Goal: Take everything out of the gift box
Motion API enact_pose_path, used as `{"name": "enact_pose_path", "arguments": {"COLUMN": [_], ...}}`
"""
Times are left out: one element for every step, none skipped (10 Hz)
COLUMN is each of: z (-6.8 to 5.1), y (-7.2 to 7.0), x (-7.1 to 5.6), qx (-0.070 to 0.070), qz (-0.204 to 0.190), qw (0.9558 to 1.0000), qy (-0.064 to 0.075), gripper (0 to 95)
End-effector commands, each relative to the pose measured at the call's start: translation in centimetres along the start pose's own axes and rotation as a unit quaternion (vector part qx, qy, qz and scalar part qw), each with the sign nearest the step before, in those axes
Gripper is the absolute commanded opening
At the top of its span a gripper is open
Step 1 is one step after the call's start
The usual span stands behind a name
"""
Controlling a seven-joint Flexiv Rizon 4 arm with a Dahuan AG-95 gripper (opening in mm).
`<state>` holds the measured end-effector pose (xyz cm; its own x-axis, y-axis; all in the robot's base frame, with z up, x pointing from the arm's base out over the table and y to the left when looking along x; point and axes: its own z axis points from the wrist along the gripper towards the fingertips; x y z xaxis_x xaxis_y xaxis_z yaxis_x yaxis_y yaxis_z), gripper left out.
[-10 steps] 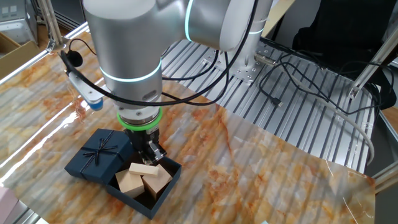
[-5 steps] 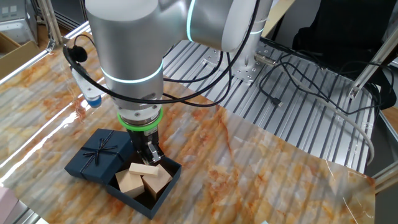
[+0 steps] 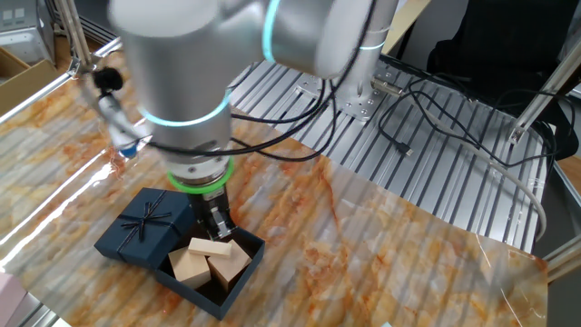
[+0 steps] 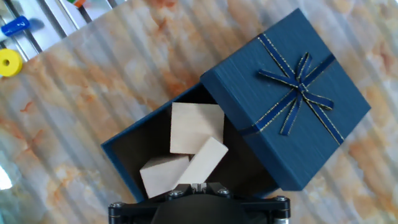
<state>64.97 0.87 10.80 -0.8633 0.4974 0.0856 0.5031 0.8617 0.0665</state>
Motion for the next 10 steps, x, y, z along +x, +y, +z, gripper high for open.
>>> {"name": "enact_pose_path", "arguments": {"z": [0.02, 0.02, 0.02, 0.02, 0.02, 0.02, 0.02, 0.02, 0.02, 0.02], "y": [-0.06, -0.06, -0.06, -0.06, -0.06, -0.06, -0.06, -0.06, -0.06, -0.06], "x": [0.12, 0.12, 0.12, 0.12, 0.12, 0.12, 0.12, 0.12, 0.12, 0.12], "qx": [-0.002, 0.002, 0.007, 0.004, -0.001, -0.003, 0.0, -0.001, -0.001, -0.001], "qz": [0.016, 0.015, 0.016, 0.018, 0.019, 0.022, 0.023, 0.022, 0.02, 0.02], "qw": [0.9999, 0.9999, 0.9998, 0.9998, 0.9997, 0.9996, 0.9994, 0.9994, 0.9995, 0.9995], "qy": [0.002, 0.0, -0.002, -0.004, -0.011, -0.018, -0.024, -0.025, -0.024, -0.024], "gripper": [0.0, 0.0, 0.0, 0.0, 0.0, 0.0, 0.0, 0.0, 0.0, 0.0]}}
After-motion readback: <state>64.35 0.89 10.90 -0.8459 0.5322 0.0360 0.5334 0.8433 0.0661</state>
